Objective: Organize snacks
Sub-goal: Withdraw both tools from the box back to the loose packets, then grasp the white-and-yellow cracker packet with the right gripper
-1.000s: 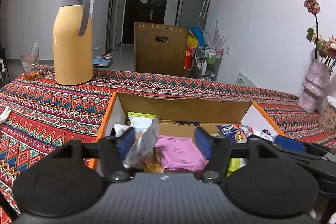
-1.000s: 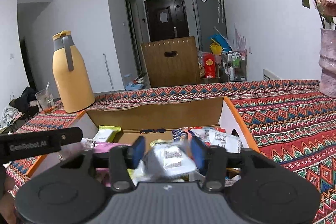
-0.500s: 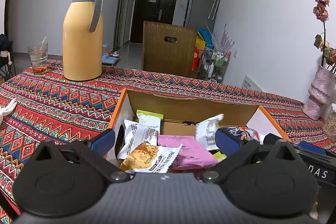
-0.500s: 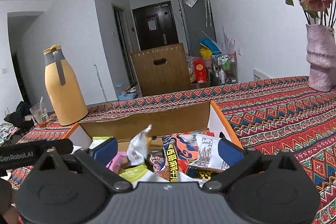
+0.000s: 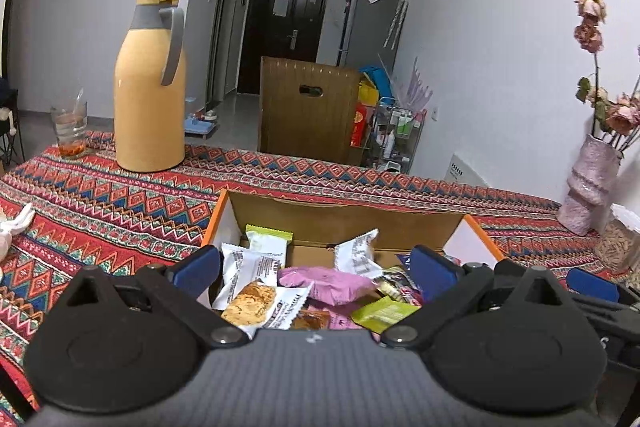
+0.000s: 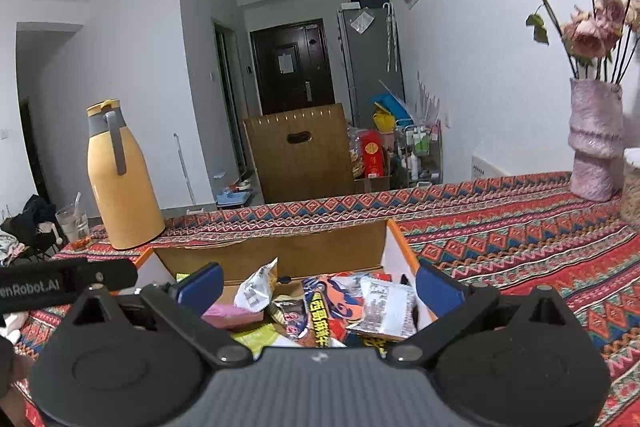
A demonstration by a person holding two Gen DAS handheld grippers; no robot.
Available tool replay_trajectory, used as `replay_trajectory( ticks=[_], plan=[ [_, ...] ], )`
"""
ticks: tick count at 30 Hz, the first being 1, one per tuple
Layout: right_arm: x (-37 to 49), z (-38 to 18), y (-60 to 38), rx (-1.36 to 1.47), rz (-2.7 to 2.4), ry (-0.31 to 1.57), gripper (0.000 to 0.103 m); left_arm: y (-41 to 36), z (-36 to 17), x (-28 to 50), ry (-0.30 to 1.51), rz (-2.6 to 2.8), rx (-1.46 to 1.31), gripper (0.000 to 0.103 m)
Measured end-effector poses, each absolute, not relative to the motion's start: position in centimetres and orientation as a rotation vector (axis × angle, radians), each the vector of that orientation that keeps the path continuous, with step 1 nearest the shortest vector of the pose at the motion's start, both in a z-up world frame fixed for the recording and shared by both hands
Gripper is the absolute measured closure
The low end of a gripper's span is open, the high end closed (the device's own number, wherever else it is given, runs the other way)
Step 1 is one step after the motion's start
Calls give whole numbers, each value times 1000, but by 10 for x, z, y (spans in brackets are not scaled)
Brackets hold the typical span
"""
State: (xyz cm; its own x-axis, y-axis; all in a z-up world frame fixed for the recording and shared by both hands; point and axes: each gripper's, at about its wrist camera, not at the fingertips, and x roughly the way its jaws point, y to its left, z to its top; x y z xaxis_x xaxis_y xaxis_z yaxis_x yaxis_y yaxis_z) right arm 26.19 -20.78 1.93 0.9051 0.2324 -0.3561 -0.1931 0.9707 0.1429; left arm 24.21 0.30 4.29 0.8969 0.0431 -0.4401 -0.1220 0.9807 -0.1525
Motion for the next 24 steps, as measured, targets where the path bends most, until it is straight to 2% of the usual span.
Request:
replay_trajectory(
  ticks=[11,24],
  plan=[
    [216,14,-226,72,198,436,0,-1,45,196,474,80,-172,0],
    [187,-41,-247,41,139,634,0,7,-2,163,606,81,-163,0]
  ],
)
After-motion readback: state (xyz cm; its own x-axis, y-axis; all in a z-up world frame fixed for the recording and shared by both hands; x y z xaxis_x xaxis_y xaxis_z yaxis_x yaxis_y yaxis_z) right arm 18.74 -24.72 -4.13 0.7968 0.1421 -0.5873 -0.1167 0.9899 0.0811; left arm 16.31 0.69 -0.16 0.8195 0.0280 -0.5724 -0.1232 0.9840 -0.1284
